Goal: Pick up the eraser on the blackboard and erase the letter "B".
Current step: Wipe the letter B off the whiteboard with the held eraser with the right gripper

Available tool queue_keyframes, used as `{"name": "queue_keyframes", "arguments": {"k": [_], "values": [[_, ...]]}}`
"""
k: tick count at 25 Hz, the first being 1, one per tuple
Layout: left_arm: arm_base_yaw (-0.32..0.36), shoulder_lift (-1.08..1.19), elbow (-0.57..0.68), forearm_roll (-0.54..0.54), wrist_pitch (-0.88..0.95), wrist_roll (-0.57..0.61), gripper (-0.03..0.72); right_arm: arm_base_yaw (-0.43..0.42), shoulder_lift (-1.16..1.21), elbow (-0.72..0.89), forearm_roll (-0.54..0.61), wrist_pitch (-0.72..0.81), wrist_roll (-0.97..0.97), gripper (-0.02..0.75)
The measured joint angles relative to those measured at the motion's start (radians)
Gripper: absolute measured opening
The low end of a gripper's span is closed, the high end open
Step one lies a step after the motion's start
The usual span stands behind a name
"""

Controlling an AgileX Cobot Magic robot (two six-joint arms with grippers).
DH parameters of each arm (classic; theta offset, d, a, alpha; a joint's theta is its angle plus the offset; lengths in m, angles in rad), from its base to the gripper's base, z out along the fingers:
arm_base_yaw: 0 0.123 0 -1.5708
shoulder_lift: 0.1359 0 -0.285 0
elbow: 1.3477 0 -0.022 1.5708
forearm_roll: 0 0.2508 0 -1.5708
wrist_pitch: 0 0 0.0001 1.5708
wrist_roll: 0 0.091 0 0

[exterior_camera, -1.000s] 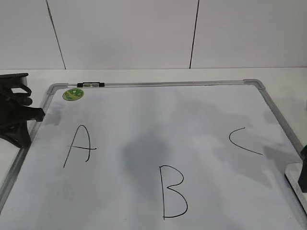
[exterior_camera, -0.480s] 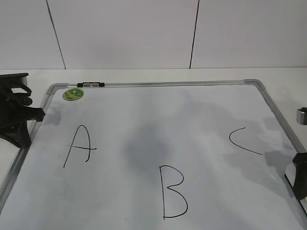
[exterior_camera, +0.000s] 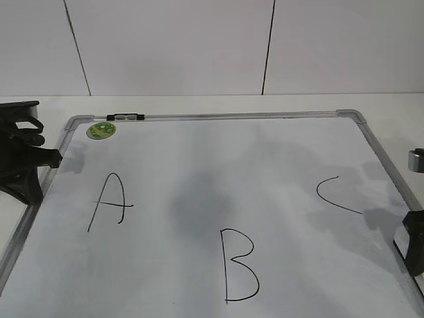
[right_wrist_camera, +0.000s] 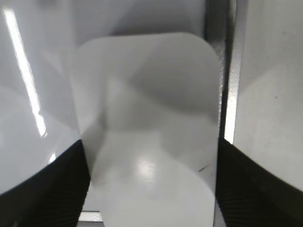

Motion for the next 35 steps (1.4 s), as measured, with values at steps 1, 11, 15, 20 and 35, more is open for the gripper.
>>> {"name": "queue_keyframes", "arguments": {"k": [1, 11, 15, 20, 35], "values": [[0.000, 0.000, 0.000, 0.000, 0.000, 0.000, 0.017, 0.000, 0.000, 0.000, 0.000, 0.000, 0.000, 0.593], [0.000, 0.000, 0.000, 0.000, 0.000, 0.000, 0.017, 0.000, 0.011, -0.009, 0.000, 0.007, -0.008, 0.557], [0.000, 0.000, 0.000, 0.000, 0.000, 0.000, 0.017, 0.000, 0.011, -0.009, -0.002, 0.009, -0.010, 0.541], [0.000, 0.000, 0.000, 0.000, 0.000, 0.000, 0.017, 0.000, 0.011, -0.009, -0.002, 0.009, -0.010, 0.540], [0.000, 0.000, 0.000, 0.000, 0.008, 0.000, 0.017, 0.000, 0.024, -0.153, 0.006, 0.204, 0.022, 0.540]]}}
